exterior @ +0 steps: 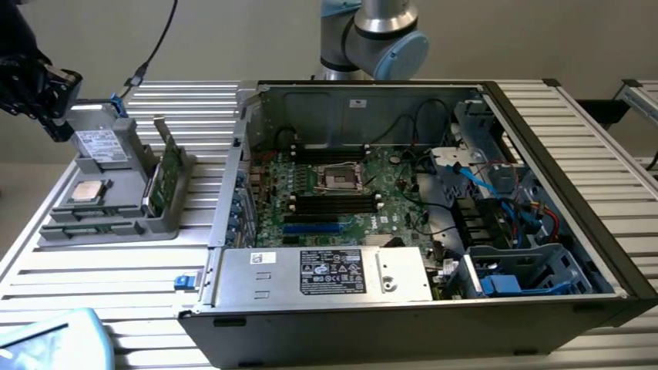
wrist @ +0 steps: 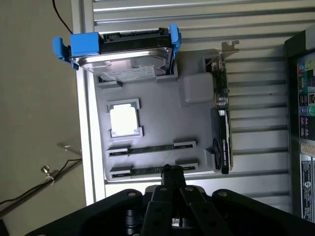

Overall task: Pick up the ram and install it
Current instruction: 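Pick up the ram and move it above insertion slot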

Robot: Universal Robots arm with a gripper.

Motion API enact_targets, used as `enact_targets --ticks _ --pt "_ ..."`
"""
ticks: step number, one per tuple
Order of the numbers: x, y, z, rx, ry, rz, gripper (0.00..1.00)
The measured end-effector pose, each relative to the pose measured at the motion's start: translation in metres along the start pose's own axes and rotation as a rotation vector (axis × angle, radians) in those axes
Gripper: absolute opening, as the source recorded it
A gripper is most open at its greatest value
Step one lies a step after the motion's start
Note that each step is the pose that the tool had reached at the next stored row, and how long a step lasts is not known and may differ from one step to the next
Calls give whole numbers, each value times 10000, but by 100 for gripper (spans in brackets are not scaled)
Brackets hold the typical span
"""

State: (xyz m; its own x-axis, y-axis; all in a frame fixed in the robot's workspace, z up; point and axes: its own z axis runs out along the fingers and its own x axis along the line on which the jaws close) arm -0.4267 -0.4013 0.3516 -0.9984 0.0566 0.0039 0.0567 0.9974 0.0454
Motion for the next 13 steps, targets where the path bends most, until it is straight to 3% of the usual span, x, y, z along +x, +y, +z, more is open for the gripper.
enact_targets --ticks 5,13 --pt "0 -2 53 -53 47 -912 11" --pt "0 -6 120 -62 117 -2373 11"
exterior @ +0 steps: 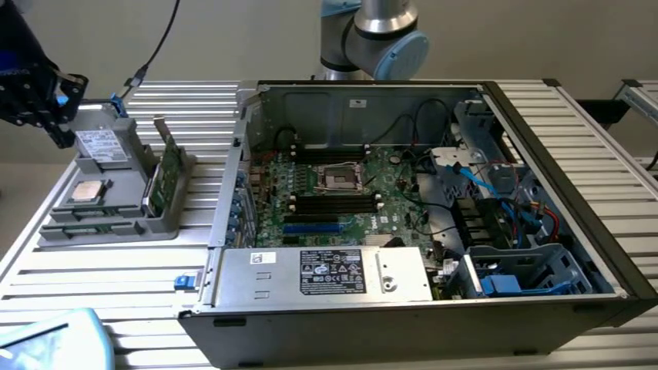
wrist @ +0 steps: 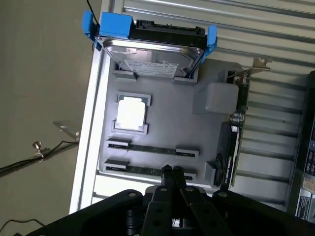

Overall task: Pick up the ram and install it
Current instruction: 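Pick up the ram and move it above insertion slot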

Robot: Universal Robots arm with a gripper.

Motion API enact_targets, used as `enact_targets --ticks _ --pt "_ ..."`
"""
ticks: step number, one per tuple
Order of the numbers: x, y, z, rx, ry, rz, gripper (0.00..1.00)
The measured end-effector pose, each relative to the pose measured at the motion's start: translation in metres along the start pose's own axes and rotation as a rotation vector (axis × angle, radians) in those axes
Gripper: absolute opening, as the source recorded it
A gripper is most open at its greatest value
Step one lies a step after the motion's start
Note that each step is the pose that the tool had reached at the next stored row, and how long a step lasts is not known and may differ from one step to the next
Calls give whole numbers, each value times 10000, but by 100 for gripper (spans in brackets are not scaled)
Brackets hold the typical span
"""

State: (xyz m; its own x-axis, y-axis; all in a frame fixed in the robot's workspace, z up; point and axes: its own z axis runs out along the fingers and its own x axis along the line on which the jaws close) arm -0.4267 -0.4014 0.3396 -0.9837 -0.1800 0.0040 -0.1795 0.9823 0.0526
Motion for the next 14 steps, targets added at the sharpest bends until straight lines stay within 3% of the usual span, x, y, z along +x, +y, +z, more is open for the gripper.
enact_targets --ticks 14 --pt "0 -6 104 3 133 -2537 11"
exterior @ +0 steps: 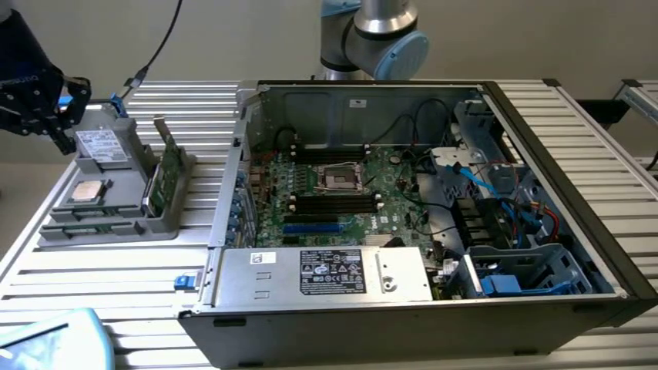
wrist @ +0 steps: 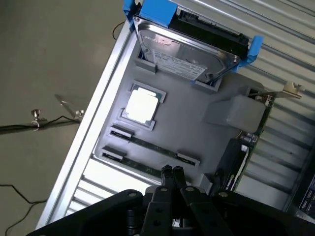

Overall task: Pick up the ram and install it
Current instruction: 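Pick up the ram and move it above insertion slot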

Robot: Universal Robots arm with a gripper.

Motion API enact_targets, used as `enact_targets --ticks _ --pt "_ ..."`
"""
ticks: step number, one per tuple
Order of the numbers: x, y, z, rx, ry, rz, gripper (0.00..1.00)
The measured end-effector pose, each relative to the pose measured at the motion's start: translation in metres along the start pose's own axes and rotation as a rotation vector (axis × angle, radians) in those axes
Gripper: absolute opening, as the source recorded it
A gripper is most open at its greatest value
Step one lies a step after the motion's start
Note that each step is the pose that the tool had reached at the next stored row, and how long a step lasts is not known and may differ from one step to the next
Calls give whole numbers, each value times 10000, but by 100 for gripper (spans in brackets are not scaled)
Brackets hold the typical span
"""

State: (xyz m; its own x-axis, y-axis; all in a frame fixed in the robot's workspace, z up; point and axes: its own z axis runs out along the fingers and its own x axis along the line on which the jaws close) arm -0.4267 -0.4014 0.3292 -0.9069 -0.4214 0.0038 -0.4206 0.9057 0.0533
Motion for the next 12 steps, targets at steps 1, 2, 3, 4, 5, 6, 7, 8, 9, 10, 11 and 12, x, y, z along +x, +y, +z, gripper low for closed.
enact_targets --ticks 1,2,3,4,5,6,7,8,9,10,11,12 --pt "0 0 8 -1 10 -194 11" --pt "0 -1 14 0 21 -375 11" --pt "0 -1 17 1 31 -554 11" --pt "0 -1 17 1 41 -734 11" --pt "0 -1 18 1 50 -914 11" --pt "1 -1 20 2 59 -1099 11" --pt "1 -1 21 3 68 -1286 11" --pt "2 -1 22 4 78 -1464 11" --pt "2 0 23 4 87 -1632 11" --pt "2 0 24 5 95 -1817 11" --pt "2 0 26 6 105 -2002 11" --pt "2 -1 27 6 115 -2188 11"
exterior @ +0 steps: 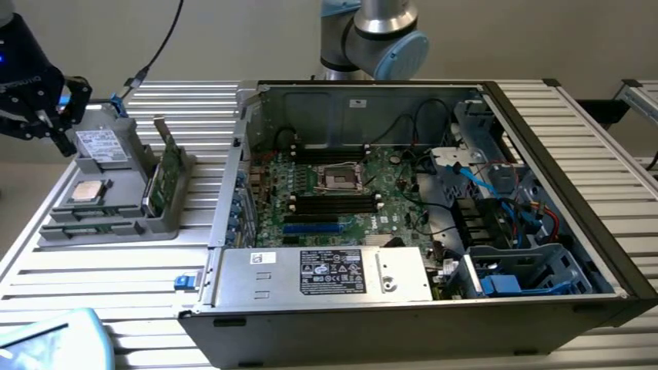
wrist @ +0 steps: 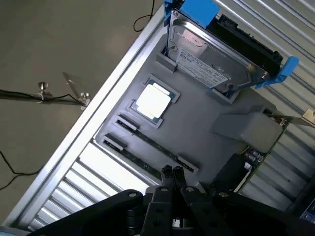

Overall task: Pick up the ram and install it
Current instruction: 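Pick up the ram and move it above insertion slot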

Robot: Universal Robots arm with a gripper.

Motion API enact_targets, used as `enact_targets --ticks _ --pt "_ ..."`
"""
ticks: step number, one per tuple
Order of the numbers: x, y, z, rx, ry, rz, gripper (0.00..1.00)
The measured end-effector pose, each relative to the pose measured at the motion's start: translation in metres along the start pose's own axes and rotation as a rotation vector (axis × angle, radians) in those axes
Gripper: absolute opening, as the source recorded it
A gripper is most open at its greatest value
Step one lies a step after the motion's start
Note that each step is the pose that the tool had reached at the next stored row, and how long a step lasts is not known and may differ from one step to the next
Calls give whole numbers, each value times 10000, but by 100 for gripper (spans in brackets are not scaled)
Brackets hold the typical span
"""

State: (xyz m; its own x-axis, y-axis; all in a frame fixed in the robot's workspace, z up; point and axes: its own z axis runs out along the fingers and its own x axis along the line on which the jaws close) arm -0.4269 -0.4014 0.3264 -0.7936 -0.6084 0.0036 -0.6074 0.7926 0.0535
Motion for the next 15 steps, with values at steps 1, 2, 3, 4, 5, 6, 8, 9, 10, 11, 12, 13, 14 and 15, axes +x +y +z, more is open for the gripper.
enact_targets --ticks 1,2,3,4,5,6,8,9,10,11,12,13,14,15 --pt "0 0 1 0 11 -178 11" --pt "0 0 3 -1 23 -359 11" --pt "0 0 6 -4 39 -536 11" --pt "0 0 10 -14 62 -720 11" --pt "0 1 16 -28 90 -899 11" --pt "0 0 21 -46 121 -1071 11" --pt "0 -1 33 -88 193 -1445 11" --pt "0 -1 39 -109 231 -1629 11" --pt "0 -2 45 -129 264 -1802 11" --pt "0 -2 51 -149 299 -1980 11" --pt "0 -2 56 -167 333 -2165 11" --pt "0 -3 62 -182 363 -2343 11" --pt "0 -3 67 -193 389 -2528 11" --pt "0 -4 70 -199 409 -2706 11"
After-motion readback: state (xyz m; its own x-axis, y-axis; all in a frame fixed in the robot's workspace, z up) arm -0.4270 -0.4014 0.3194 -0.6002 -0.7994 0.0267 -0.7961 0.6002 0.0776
